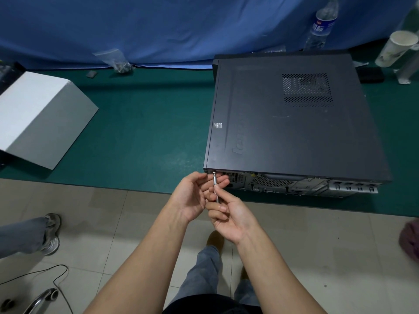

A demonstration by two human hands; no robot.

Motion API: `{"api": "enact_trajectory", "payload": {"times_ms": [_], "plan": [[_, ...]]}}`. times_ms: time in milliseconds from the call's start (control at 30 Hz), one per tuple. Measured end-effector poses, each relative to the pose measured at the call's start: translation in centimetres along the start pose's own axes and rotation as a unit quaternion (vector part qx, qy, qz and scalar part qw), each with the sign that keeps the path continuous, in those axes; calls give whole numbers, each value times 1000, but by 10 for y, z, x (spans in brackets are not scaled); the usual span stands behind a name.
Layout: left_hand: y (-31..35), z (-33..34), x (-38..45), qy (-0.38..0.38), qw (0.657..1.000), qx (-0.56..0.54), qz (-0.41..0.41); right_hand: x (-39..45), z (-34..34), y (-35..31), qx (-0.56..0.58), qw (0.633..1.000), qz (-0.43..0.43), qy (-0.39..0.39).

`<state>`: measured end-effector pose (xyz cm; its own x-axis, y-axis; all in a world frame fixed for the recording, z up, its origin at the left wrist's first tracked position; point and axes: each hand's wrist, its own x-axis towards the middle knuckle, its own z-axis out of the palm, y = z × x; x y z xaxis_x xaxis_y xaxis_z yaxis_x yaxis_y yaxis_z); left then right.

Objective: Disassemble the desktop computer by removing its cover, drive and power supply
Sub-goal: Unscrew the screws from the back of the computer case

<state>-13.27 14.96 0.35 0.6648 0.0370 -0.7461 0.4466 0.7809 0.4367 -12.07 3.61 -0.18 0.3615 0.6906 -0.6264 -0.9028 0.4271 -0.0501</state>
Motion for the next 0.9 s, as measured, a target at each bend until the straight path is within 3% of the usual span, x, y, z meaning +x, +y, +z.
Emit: {"api": "enact_trajectory", "payload": {"times_ms": [900], "plan": [[-1,3,-4,8,1000,-18,15,-1,-2,-2,-10,1000,-9,10]]}}
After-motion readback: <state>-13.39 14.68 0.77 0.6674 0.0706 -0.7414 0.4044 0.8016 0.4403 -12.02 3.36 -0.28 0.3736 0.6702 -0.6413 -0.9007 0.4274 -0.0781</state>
